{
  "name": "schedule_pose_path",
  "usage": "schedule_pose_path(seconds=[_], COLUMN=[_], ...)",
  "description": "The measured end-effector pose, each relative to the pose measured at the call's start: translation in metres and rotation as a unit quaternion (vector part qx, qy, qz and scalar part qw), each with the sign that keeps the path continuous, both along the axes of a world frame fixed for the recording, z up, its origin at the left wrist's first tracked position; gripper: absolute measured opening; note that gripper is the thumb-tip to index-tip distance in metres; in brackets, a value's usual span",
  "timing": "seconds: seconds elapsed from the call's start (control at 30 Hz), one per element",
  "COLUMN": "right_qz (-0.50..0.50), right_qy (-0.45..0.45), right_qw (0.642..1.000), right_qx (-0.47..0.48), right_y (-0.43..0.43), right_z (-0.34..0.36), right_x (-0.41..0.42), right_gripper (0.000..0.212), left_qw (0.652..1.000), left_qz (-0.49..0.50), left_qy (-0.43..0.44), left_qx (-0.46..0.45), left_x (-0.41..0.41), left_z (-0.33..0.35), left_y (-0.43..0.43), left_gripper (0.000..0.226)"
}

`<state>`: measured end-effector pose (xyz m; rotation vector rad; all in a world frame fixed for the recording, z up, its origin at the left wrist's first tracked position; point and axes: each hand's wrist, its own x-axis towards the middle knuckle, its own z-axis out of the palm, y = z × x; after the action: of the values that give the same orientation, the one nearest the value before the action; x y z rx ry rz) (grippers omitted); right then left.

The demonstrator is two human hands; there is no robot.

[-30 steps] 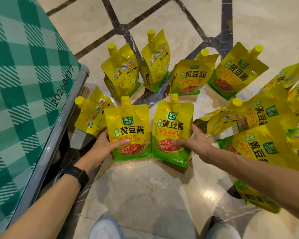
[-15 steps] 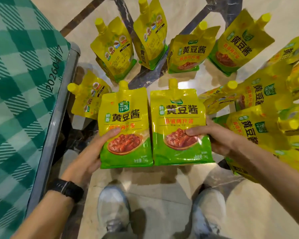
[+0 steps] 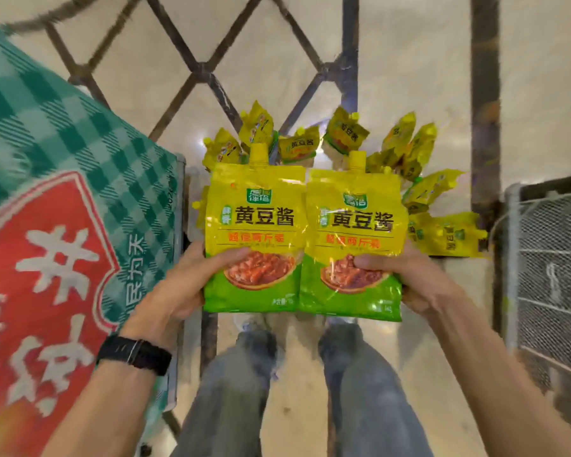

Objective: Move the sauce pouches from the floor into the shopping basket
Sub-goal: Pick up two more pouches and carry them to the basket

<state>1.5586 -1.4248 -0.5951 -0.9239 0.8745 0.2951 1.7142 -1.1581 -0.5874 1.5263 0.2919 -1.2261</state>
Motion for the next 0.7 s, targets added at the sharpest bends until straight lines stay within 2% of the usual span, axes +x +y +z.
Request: schedule_pose_path(seconds=[0.03,0.1,0.2,0.3,0.37,0.47,0.57,0.6,0.7], right_qz=[-0.008,-0.045,-0.083,-0.127,-0.166,-0.233,-0.308,-0.327,-0.373], right_qy=[-0.004,-0.004,-0.018,-0.042,-0.047,-0.038,-0.042,-0.044,-0.057], right_qw=[1.0,0.999,0.996,0.991,0.984,0.967,0.945,0.938,0.918], right_qx=[-0.013,-0.027,-0.027,-0.026,-0.042,-0.091,-0.102,-0.105,-0.124], right_y=[-0.004,-0.013,-0.018,-0.012,0.001,0.023,0.047,0.056,0.084], right_z=[0.034,0.098,0.182,0.248,0.281,0.31,0.333,0.34,0.356], right_x=[-0.009,-0.031,-0.066,-0.097,-0.111,-0.129,-0.146,-0.152,-0.172], right_gripper=[0.105,0.101,0.1,0.066,0.053,0.064,0.065,0.073,0.093], left_qw=[1.0,1.0,1.0,0.998,0.996,0.988,0.974,0.968,0.955], left_qz=[0.0,0.001,-0.008,-0.027,-0.053,-0.11,-0.173,-0.194,-0.25], left_qy=[0.005,0.004,-0.029,-0.048,-0.053,-0.054,-0.046,-0.049,-0.062], left_qx=[-0.002,0.007,-0.003,-0.031,-0.053,-0.095,-0.141,-0.152,-0.148], left_x=[-0.007,-0.022,-0.043,-0.056,-0.06,-0.059,-0.056,-0.055,-0.059], left_z=[0.032,0.09,0.166,0.223,0.25,0.278,0.306,0.312,0.332], left_y=[-0.007,-0.02,-0.035,-0.05,-0.059,-0.069,-0.079,-0.08,-0.086], left_gripper=[0.098,0.115,0.129,0.132,0.136,0.122,0.109,0.105,0.111])
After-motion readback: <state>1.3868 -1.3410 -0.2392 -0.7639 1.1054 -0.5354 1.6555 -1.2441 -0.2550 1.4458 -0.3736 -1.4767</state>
